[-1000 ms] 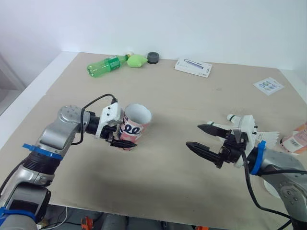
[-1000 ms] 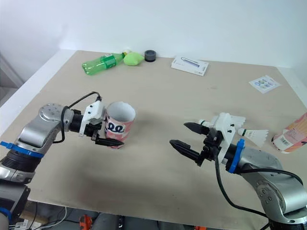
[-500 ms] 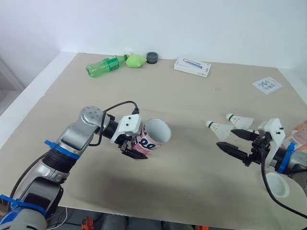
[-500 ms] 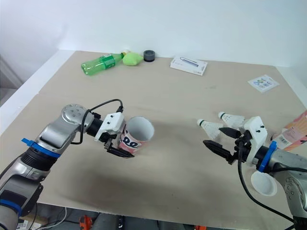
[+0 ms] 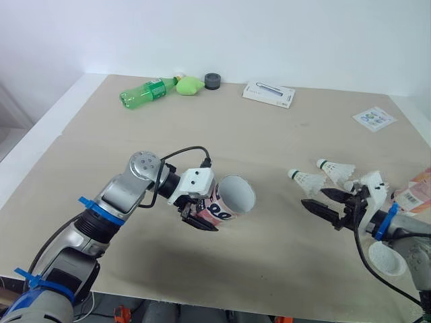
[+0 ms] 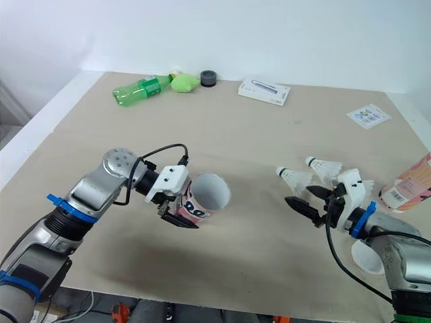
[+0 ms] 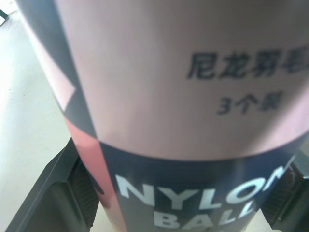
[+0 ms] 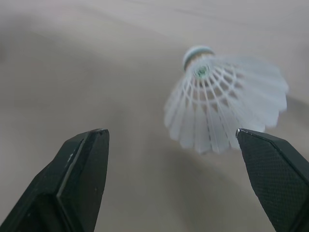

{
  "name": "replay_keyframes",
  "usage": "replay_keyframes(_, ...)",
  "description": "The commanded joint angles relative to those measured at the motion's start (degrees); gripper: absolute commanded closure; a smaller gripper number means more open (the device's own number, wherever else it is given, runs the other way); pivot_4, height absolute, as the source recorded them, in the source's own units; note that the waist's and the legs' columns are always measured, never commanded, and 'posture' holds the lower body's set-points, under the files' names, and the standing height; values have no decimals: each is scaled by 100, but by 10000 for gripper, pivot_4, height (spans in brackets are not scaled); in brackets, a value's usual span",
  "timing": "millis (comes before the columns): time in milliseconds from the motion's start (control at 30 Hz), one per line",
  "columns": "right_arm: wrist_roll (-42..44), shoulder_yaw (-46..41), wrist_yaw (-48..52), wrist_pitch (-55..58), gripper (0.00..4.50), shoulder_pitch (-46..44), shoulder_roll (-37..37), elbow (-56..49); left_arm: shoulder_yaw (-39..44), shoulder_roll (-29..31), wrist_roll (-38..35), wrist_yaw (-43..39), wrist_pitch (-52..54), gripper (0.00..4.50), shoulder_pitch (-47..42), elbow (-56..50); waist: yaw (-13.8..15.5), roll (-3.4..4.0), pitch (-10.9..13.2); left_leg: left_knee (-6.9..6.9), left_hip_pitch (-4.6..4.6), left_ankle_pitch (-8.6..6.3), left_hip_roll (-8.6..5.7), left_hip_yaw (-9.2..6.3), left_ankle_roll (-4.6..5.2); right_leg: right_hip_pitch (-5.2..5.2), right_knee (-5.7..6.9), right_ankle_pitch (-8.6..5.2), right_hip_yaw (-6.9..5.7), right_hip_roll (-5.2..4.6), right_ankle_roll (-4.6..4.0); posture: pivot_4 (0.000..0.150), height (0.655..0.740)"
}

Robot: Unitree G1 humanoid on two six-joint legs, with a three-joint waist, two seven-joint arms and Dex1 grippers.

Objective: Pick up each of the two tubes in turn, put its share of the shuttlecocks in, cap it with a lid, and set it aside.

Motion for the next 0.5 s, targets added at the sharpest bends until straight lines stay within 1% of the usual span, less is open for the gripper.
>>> replay_keyframes(33,-25,1,-25,-80,0,-277,79,43,5,-30,36,-7,38,6822,-192,-13,-3,1,0,1,0,1,0,0,1,0,0,1,0,0,2,1500,7294)
replay_keyframes(300,-198,236,19,-181,0,-692,305,334,-22,-173,122,36,102,6822,-333,101,-22,2,1,0,-1,3,0,0,4,0,0,3,0,1,1,1500,7294)
replay_keyframes(333,-249,270,6,-221,4984,-744,324,407,-20,-179,130,37,103,7696,-331,104,-28,1,1,-1,-1,3,-2,0,4,0,0,4,0,0,0,1500,7294)
replay_keyframes(367,-305,298,-37,-249,6120,-823,349,535,-19,-180,131,36,129,7696,-324,83,-30,1,1,-1,-2,3,-2,0,4,0,0,5,0,0,-1,1500,7294)
replay_keyframes(467,-372,298,-64,-361,17208,-979,431,754,-13,-162,117,7,199,7696,-317,37,-34,2,1,0,-1,3,-2,0,4,-1,1,6,1,0,-3,1500,7294)
replay_keyframes(500,-374,292,-39,-431,23047,-1018,464,798,-12,-151,111,-10,218,7696,-317,26,-34,2,1,0,0,3,-1,0,5,0,2,6,1,1,-3,1500,7294)
